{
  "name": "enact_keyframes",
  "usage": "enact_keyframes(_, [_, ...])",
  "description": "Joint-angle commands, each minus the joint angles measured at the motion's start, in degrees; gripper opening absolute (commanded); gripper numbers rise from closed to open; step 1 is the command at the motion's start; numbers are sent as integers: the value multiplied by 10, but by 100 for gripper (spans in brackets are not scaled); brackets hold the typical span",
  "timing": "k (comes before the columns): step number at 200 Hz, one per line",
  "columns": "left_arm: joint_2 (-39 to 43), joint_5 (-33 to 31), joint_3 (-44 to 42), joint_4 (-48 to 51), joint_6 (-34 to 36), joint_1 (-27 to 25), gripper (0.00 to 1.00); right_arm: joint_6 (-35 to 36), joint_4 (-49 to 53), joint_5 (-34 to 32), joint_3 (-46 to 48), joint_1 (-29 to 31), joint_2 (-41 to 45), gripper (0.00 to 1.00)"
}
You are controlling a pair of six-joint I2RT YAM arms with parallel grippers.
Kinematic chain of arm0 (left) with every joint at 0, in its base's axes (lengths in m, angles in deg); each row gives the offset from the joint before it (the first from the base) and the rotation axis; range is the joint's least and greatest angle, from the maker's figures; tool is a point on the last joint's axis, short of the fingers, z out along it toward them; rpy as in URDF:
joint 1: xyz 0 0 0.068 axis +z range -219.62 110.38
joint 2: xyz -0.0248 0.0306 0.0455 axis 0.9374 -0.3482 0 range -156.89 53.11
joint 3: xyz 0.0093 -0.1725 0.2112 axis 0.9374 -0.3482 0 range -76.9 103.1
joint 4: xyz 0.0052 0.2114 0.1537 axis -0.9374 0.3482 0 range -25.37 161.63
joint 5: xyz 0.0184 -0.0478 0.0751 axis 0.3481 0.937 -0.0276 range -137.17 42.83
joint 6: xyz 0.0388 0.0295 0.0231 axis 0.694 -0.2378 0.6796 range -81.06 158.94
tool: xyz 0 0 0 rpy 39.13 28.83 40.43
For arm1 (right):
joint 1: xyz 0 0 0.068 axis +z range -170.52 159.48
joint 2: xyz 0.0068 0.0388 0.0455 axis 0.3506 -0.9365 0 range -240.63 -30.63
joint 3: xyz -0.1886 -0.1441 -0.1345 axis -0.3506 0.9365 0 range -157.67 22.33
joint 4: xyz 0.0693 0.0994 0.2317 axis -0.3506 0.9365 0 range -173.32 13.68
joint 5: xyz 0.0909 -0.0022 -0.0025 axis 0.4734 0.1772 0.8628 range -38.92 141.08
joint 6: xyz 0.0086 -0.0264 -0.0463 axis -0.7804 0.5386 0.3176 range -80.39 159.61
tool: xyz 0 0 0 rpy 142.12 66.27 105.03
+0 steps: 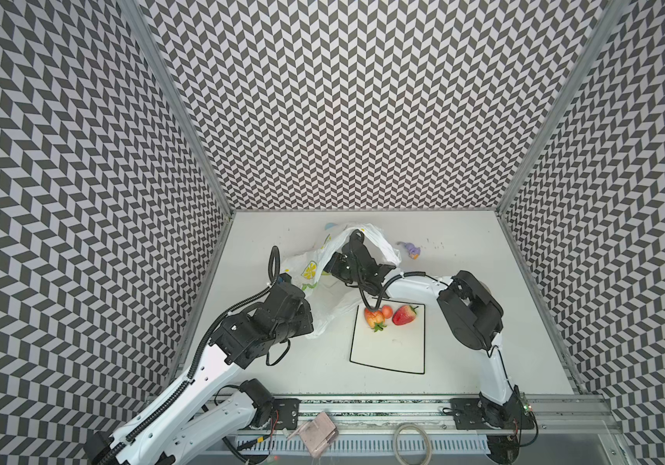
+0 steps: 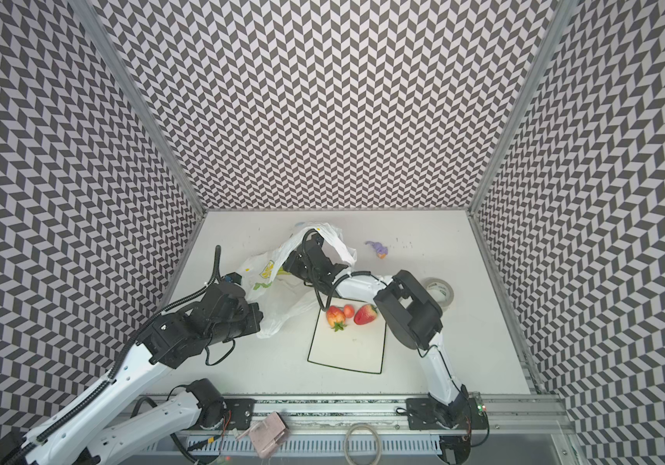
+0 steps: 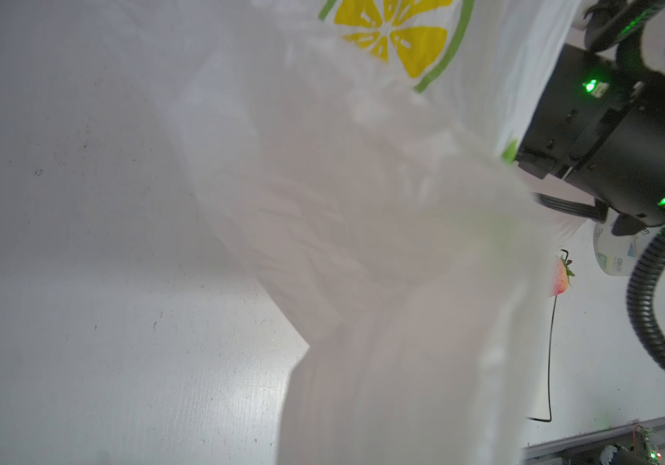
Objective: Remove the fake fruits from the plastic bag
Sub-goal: 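Lift the green pepper out of the bag and carry it over the board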
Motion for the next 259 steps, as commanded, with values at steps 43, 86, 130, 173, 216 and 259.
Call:
enact_keyframes(43, [5,-27,-2,-20,-8,-4,0,40,-51,67,108,-3,135,50])
enact_keyframes(86, [5,-32,-1,-27,-5,-3,0,132,-9,111,176,-8,228,51])
enact_keyframes(130, [5,-32,-1,-31,-3,-4,0,210,61,170,202,-17,301,51])
enact_keyframes(173, [4,-35,3,-34,8,-3,0,285,174,205,238,-18,391,52])
enact_keyframes(216, [4,-39,5,-44,14,-3,0,305,329,123,307,-25,524,52])
enact_keyframes(259, [3,-38,6,-46,21,-3,0,230,389,45,435,-52,664,53])
